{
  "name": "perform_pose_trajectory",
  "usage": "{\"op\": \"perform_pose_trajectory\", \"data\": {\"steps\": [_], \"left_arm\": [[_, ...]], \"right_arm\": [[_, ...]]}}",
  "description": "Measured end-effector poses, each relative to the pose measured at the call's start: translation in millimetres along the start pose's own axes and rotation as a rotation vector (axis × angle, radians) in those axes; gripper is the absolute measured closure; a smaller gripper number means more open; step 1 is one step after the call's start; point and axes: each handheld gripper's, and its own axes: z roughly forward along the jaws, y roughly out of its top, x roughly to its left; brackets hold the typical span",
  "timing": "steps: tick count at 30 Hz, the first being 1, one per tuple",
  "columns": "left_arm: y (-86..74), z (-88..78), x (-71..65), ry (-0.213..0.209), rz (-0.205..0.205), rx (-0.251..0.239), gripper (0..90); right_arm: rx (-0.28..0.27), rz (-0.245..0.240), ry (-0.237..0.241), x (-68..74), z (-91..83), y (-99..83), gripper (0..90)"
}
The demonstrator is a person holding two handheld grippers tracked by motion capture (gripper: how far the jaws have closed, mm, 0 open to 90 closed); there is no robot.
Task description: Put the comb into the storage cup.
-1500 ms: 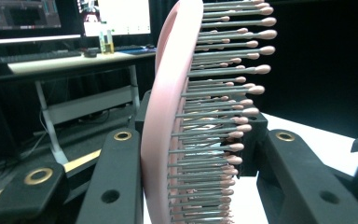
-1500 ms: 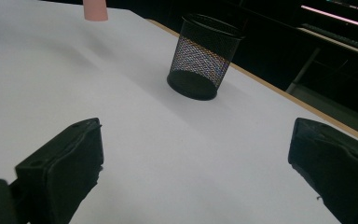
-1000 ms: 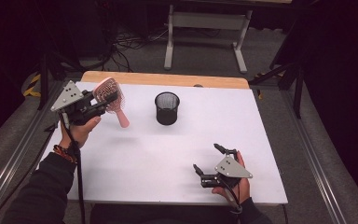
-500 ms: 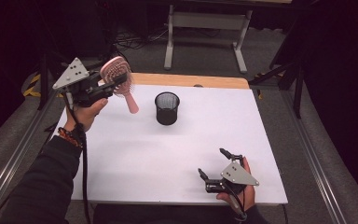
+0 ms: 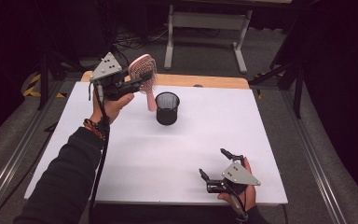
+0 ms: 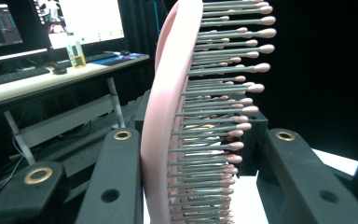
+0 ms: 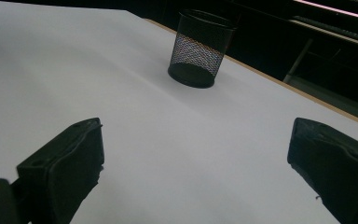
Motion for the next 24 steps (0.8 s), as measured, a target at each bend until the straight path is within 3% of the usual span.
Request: {"op": "perform_pose_trajectory", "data": {"steps": [8, 24], "left_arm": [[-7.8, 20.0, -5.7, 0.005, -0.007, 0.007, 63.1], [-10.6, 41.1, -4.2, 0.030, -0.020, 0.012, 63.1]], "right_arm": [[0.004, -0.008, 0.003, 0.4, 1.0, -0.6, 4.3], [-0.002, 0.002, 0.005, -0.1, -1.0, -0.1, 4.3]]}}
